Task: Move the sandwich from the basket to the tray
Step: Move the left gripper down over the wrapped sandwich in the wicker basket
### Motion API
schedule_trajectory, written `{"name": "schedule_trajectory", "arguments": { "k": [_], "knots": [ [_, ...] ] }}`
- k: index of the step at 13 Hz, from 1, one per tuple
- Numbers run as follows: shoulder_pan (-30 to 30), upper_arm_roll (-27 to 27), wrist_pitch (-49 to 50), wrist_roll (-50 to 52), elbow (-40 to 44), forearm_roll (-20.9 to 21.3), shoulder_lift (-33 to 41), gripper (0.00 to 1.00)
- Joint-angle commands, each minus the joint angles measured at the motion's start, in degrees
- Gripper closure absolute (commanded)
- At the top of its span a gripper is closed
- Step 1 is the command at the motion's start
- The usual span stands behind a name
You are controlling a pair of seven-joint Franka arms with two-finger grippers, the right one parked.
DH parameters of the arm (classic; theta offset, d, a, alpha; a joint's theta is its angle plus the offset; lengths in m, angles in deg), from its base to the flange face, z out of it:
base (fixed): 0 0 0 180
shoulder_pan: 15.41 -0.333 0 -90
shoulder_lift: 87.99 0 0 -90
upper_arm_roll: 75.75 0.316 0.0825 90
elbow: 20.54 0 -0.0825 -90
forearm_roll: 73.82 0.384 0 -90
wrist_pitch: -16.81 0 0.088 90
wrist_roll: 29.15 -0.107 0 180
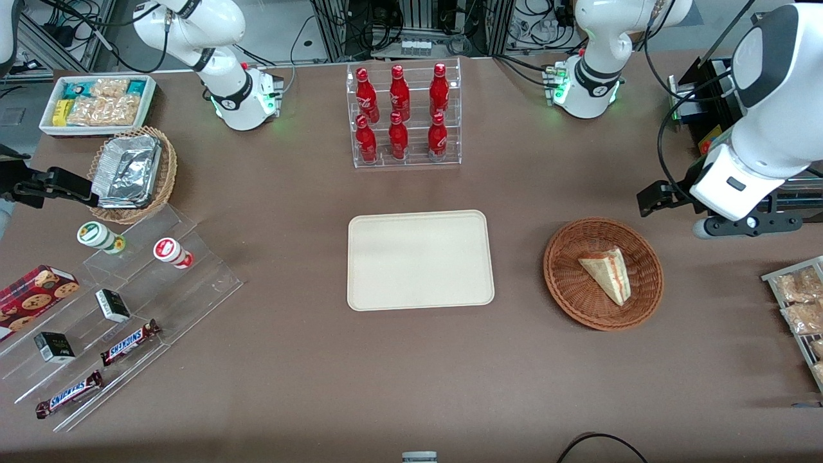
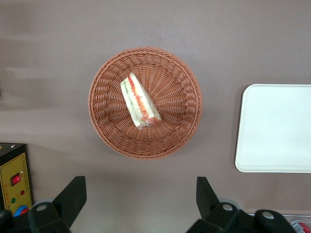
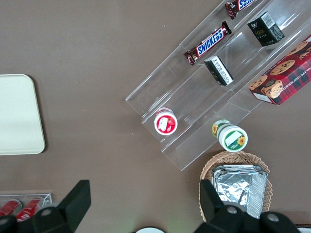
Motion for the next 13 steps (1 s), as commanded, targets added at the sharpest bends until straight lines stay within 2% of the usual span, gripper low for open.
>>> {"name": "schedule_trajectory", "arguments": {
  "k": [1,7,13],
  "knots": [
    [-1.7,-0.4,1.7,-2.1,1.8,-1.4,-0.8,0.0],
    [-2.4,-0.3,0.1,-2.3,-1.9,-1.6,-2.4,0.0],
    [-2.5,-0.2,-12.8,-2.2,-13.8,-1.3,-2.1,0.0]
  ]
}}
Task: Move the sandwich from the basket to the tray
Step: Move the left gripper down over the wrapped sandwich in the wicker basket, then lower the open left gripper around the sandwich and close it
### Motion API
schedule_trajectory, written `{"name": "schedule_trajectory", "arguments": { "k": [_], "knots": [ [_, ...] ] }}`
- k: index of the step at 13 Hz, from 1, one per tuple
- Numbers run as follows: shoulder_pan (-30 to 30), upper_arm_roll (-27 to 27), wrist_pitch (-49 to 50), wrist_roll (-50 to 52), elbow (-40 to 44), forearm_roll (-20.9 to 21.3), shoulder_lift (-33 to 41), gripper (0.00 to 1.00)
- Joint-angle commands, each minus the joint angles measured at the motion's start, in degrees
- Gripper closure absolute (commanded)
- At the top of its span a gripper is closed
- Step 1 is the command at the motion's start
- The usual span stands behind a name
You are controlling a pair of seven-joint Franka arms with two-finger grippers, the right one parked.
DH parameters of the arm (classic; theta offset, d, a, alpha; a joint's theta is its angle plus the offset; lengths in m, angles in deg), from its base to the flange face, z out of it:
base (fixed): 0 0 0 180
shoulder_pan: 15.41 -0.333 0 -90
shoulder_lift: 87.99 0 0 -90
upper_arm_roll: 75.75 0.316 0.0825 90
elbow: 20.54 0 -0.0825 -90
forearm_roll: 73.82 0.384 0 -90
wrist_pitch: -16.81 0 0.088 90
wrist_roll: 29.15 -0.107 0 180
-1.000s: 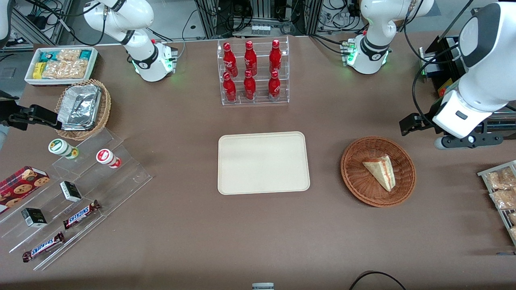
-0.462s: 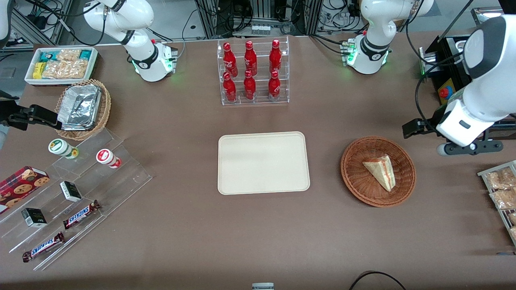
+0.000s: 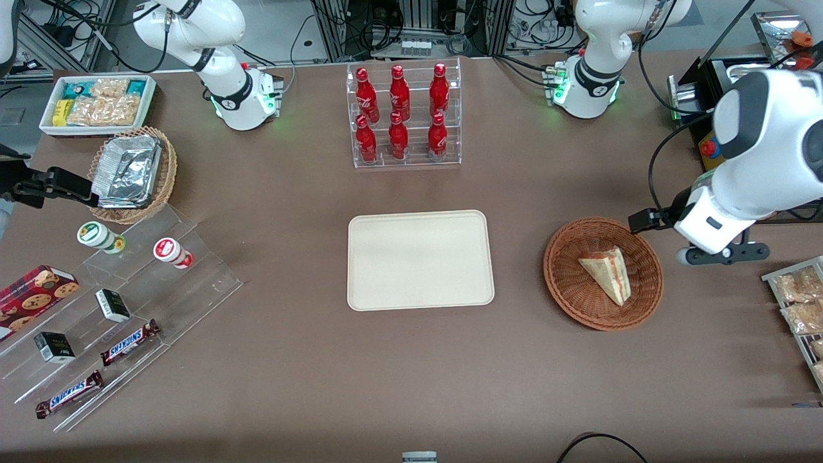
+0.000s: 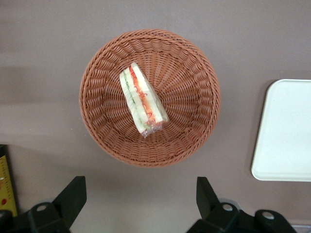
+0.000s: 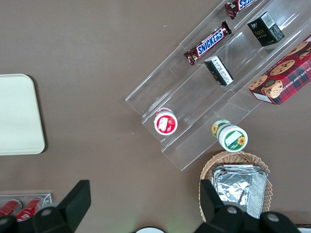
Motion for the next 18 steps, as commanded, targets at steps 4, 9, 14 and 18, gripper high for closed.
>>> {"name": "schedule_trajectory", "arguments": {
  "k": [4,9,14,18],
  "knots": [
    [-0.7,0.5,-11.9,-0.4,-11.1,-0.5,1.4,0.0],
    [-0.7,0.7,-20.7,1.6,-17.0,-0.5,1.3,0.0],
    [-0.7,0.6,-28.3,12.6,-22.5,-0.1,2.5,0.0],
    [-0.5,0.6,-31.9,28.5,-22.9,-0.1,1.1,0.0]
  ]
}}
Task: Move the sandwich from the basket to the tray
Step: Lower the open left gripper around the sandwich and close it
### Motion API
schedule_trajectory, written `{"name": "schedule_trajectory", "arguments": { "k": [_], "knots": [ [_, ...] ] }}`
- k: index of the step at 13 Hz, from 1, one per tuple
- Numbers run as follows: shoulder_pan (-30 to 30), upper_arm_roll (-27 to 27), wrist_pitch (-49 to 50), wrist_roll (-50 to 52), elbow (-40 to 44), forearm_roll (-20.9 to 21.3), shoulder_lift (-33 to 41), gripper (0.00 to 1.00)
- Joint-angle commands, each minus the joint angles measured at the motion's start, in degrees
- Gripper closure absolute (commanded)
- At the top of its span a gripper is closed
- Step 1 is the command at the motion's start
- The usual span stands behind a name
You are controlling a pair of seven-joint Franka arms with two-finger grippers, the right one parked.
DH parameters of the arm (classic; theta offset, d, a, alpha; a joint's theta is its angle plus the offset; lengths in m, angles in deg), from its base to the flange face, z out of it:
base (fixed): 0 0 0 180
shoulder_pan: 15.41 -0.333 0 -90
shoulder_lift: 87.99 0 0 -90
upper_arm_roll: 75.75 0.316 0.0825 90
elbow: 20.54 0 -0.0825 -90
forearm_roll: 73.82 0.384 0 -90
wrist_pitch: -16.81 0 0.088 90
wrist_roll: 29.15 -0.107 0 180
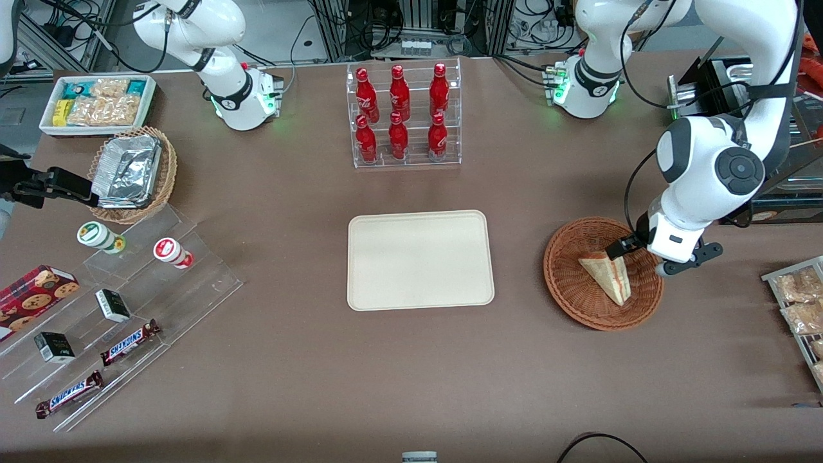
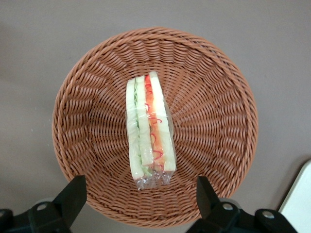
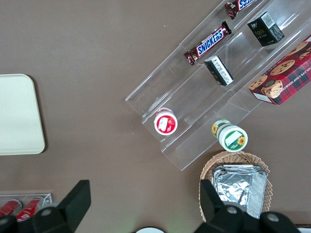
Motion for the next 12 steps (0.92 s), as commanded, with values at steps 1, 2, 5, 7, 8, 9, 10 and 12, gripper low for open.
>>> {"name": "schedule_trajectory", "arguments": {
  "k": [1,2,5,7,8,9,10,12],
  "knots": [
    [0.1,-0.4,-2.7,12.4,-1.3,-0.1,0.2,0.0],
    [0.2,-0.5,-3.9,15.6,-1.3,-0.1,-0.2,0.0],
    [0.3,-0.5,-5.7,17.2,-1.4,-0.1,-1.1,0.0],
    [0.3,-0.5,-5.7,16.7,-1.3,0.0,-2.5,0.0],
    [0.3,-0.6,-5.7,16.1,-1.1,0.0,-3.2,0.0],
    [0.3,-0.7,-5.7,15.7,-1.1,0.2,-3.9,0.0],
    [0.3,-0.7,-5.7,15.4,-1.1,0.2,-4.2,0.0],
    [0.3,-0.7,-5.7,15.1,-1.0,0.2,-5.3,0.0]
  ]
}}
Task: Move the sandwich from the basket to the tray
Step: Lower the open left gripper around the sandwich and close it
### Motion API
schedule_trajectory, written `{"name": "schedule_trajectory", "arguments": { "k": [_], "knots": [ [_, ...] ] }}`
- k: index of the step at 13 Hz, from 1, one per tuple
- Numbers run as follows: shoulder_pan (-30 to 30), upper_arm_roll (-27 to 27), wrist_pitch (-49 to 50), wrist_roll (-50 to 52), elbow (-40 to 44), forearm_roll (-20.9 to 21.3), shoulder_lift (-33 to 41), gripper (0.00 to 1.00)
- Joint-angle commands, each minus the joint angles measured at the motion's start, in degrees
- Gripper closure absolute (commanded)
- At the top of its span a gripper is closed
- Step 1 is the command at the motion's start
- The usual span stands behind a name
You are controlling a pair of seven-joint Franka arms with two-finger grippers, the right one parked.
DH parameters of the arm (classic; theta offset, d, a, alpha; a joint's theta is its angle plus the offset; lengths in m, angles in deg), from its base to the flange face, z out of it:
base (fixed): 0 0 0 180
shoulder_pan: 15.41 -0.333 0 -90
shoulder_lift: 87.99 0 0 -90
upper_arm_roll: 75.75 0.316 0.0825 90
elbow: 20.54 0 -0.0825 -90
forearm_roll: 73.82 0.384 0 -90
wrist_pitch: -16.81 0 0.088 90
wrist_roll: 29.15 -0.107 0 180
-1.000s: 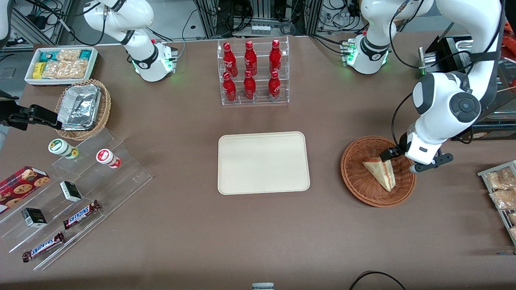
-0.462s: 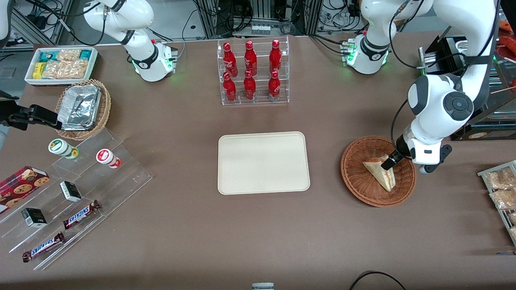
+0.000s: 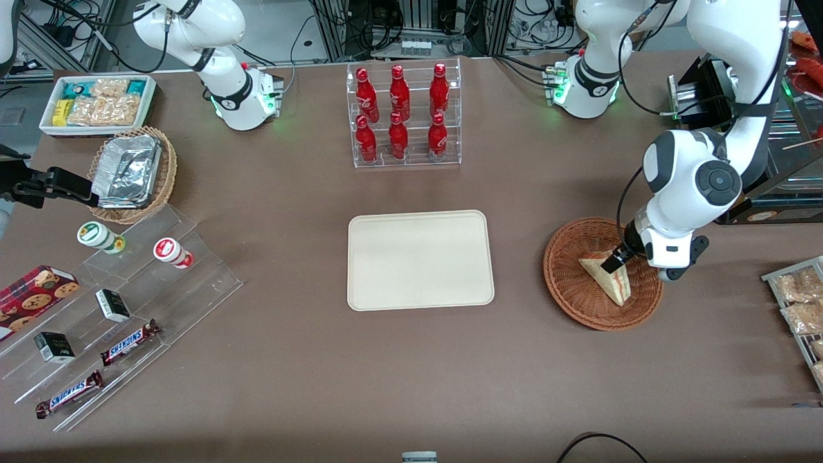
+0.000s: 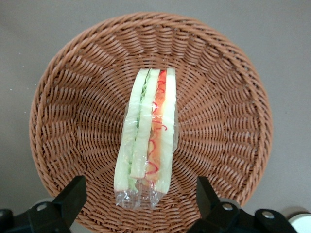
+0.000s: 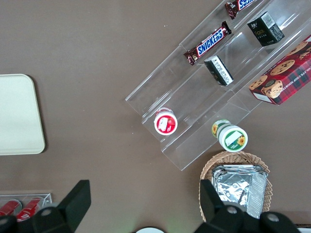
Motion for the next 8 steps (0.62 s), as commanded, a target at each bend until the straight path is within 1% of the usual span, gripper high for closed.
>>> {"name": "schedule_trajectory", "arguments": {
  "k": [1,2,4,8],
  "knots": [
    [0.1,-0.1,-1.1,-0.4,0.2,0.2,-1.5,0.0],
    [0.2,-0.1,-1.1,-0.4,0.2,0.3,-2.1,0.0],
    [0.1,-0.1,-1.2,-0.4,0.3,2.3,-3.0,0.0],
    [0.0,-0.1,-2.5,-0.3,0.5,2.5,-4.6,0.0]
  ]
}}
